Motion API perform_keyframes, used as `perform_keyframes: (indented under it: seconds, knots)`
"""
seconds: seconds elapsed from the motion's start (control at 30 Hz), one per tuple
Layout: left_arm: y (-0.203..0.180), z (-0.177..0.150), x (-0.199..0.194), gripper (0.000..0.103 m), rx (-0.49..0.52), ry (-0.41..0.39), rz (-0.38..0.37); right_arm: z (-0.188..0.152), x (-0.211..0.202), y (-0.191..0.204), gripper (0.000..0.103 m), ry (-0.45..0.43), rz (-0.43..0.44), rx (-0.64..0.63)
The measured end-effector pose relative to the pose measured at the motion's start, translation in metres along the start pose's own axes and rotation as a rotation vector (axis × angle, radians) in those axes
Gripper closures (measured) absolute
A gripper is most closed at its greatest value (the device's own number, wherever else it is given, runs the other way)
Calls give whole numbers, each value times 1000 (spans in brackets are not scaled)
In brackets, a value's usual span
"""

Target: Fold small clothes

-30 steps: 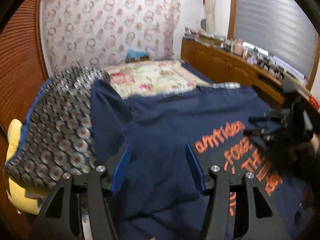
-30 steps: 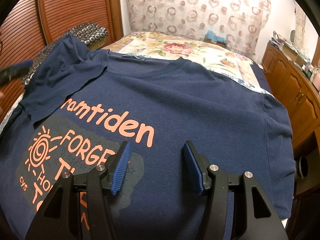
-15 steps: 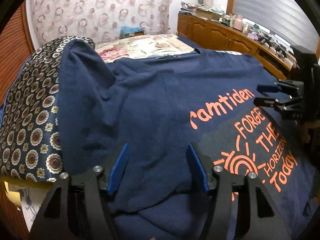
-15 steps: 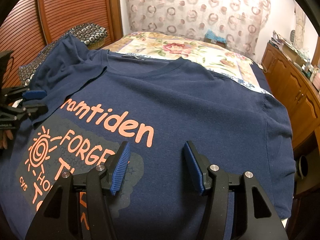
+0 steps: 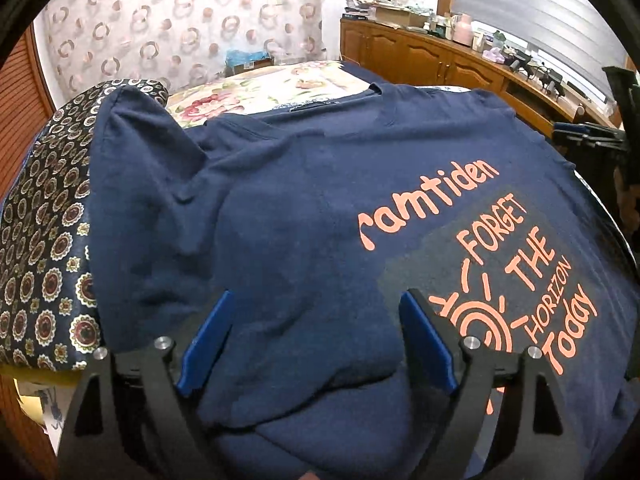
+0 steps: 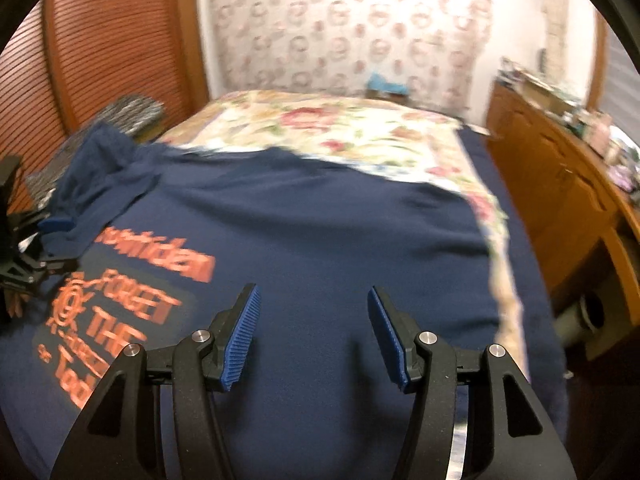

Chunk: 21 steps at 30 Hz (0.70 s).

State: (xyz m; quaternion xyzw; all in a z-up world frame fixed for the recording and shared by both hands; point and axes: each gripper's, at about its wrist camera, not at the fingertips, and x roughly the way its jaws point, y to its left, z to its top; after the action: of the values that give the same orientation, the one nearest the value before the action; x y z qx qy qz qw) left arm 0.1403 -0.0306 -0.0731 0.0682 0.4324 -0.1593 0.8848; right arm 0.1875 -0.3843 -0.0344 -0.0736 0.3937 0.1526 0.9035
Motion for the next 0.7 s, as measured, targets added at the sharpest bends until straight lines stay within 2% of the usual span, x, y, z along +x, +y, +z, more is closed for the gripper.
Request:
perform_keyframes:
  seconds: [0.17,0.3,0.4,0.57,0.7]
  knots:
    - [-1,1,3,17,1,0,4,-22,-11,-61,49,42,-79,78]
    - [-1,1,3,17,1,-1,4,-38,-9,-85,53,85,-63,125]
    - [-1,1,3,17,1,0,4,-45,-6,-92,57,99,-32,161]
    - [-2,-1,2,17,0,-1,10,-52,-4,-94,75,97,21,189]
    - [-3,-5,-7,17,-1,-30,39,-53,-8,-89,84,82,-16,161]
